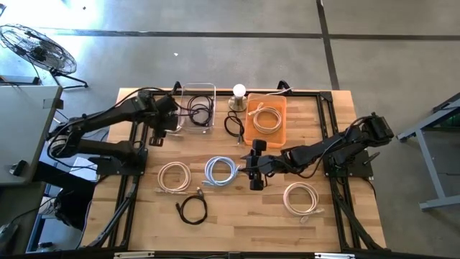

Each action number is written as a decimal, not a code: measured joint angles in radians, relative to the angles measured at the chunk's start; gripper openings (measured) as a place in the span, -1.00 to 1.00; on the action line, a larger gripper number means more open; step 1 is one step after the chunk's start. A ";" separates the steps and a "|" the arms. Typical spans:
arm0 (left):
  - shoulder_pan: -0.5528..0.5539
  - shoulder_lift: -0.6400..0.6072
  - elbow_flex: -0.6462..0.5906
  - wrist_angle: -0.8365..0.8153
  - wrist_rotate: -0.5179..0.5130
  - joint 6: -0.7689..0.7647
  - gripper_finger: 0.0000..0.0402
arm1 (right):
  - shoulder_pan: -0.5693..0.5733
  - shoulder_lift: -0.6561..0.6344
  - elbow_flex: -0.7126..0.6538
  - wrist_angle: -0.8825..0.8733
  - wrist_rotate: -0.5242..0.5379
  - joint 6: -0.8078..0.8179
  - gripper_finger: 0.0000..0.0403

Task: Pick & Place USB Port
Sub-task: Put the light brown charger cable into the orange bin

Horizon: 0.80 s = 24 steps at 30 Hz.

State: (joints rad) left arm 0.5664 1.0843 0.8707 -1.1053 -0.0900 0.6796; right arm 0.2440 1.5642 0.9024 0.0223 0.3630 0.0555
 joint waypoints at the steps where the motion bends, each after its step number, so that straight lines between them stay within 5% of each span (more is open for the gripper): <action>1: 0.016 0.000 0.000 0.000 0.010 0.001 -0.21 | 0.000 0.000 0.000 0.000 0.000 0.000 0.03; 11: 0.123 0.041 -0.010 0.015 0.020 -0.001 -0.21 | 0.001 0.000 0.000 0.000 0.000 0.016 0.04; 24: 0.121 0.239 -0.010 0.018 0.033 0.005 -0.21 | 0.001 0.000 0.000 -0.001 0.000 0.016 0.03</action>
State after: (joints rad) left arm 0.6872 1.3235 0.8604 -1.0876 -0.0572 0.6846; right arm 0.2451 1.5642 0.9024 0.0216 0.3630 0.0714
